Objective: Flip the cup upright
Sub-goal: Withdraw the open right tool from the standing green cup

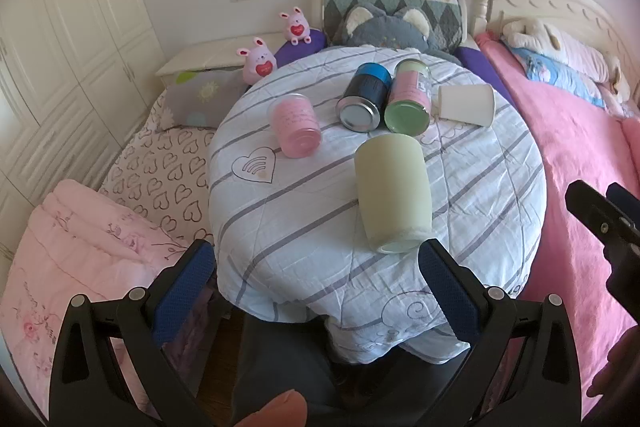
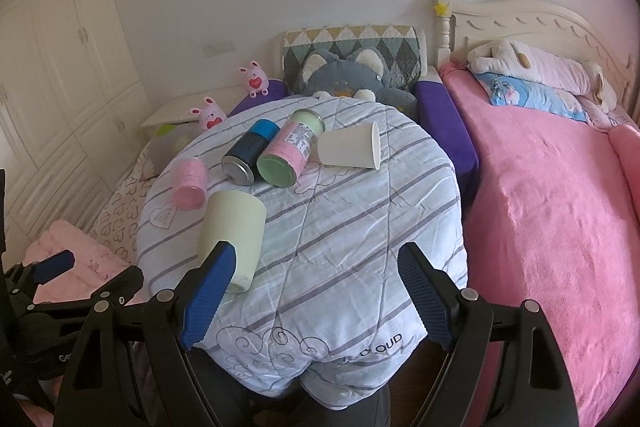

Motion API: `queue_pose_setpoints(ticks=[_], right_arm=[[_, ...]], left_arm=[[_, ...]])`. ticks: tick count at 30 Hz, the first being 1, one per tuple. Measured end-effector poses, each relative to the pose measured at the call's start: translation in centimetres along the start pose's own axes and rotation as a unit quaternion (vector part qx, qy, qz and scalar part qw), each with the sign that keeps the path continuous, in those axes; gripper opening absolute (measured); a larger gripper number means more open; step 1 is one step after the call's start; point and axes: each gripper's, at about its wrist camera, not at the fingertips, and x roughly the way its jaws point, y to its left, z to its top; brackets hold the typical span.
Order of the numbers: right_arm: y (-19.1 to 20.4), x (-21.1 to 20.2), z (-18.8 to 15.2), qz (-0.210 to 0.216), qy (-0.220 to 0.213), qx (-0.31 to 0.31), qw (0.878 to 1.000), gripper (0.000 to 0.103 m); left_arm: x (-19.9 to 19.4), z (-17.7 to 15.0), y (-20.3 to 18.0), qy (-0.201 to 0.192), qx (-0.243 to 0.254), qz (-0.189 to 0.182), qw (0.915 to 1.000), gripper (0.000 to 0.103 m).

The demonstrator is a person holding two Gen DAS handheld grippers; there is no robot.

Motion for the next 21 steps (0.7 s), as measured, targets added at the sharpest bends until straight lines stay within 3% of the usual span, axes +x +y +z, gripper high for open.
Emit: queue_pose_setpoints(ticks=[21], right_arm=[[-1.0, 0.1, 0.2, 0.014, -0.002, 0.006, 1.0, 0.084]], left_arm=[[-0.3, 0.8, -1.2, 0.004, 0.01, 0.004, 0.9999, 0.103]])
